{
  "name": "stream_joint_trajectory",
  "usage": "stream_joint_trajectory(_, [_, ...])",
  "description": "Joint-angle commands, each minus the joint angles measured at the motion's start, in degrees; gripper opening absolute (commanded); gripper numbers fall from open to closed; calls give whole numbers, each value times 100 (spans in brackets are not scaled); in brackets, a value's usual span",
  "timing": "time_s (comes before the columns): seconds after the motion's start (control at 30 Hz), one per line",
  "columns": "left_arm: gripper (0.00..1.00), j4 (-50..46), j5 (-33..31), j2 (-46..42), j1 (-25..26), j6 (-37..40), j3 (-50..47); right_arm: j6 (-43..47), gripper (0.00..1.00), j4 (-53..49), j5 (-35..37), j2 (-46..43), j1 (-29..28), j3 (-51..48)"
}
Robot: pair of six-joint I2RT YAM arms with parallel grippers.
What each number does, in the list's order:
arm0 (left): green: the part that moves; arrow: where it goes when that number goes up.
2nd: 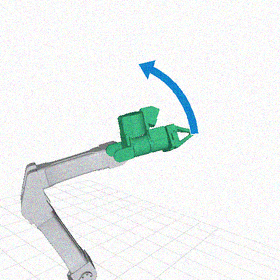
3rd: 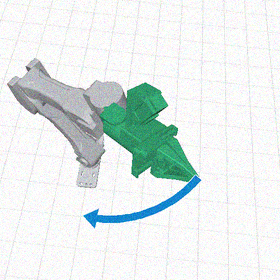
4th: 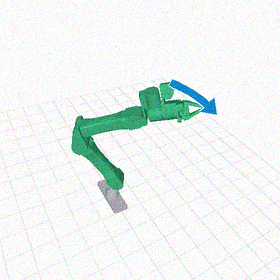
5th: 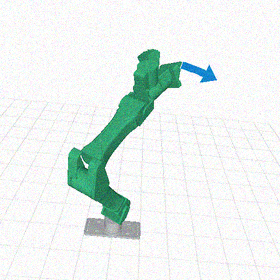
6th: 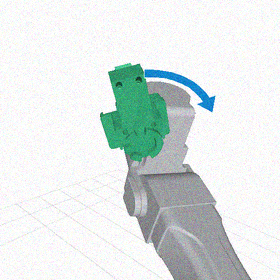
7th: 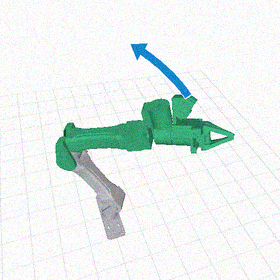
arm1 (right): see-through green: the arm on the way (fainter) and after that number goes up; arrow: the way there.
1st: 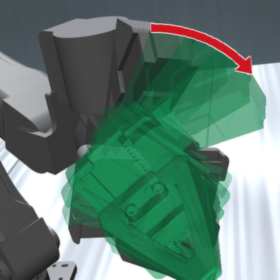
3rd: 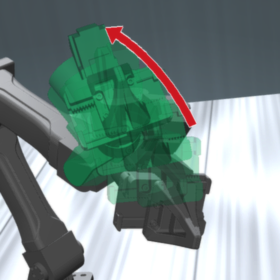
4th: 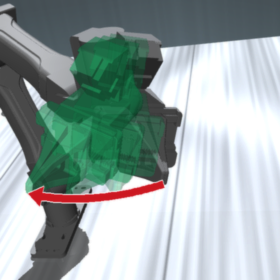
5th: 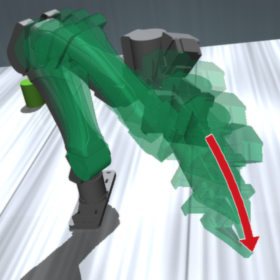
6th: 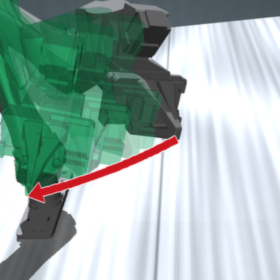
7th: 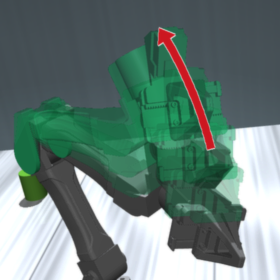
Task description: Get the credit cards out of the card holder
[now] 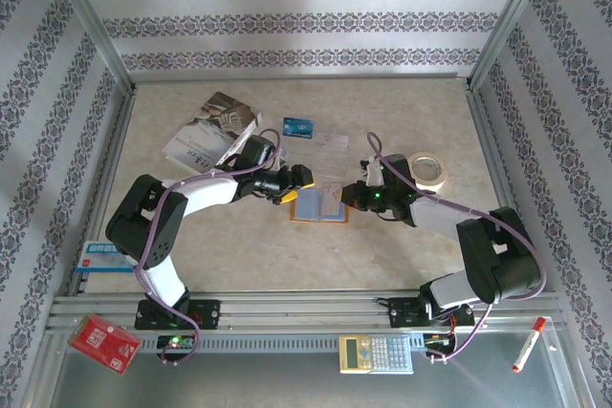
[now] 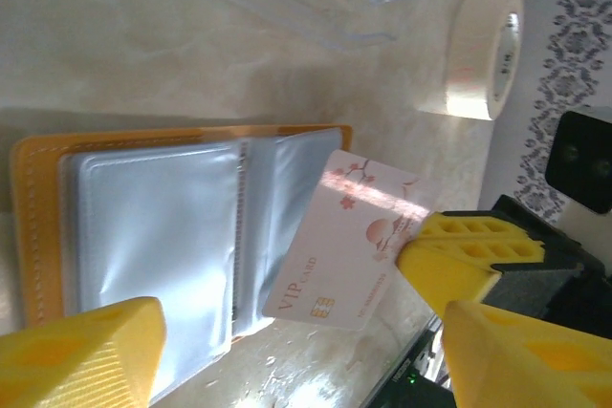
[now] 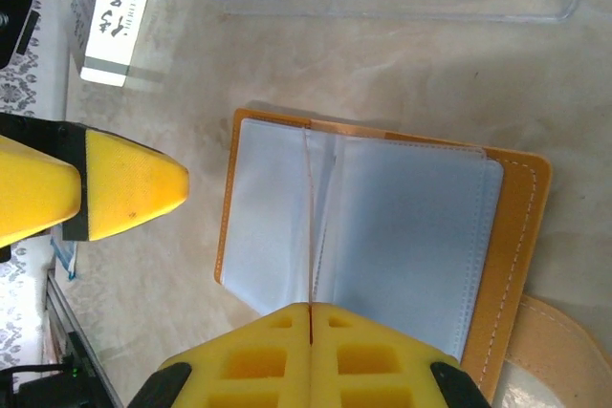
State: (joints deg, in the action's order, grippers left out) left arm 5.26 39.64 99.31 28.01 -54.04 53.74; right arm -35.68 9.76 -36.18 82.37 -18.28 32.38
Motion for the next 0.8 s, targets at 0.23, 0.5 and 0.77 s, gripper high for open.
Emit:
stream_joint_trajectory(0.23, [94,1906,505,149,86,-856,-420,-566,0,966,-892,-199,61,-82])
stream_joint_trajectory(0.5, [72,2292,852,333,205,-895,-262,-1254,0,1865,-1402,72,79,-36])
stream_joint_trajectory(0.77, [36,2811,1078,238,179,-1170,-250,-1516,0,2235,-1488,316,193,-11])
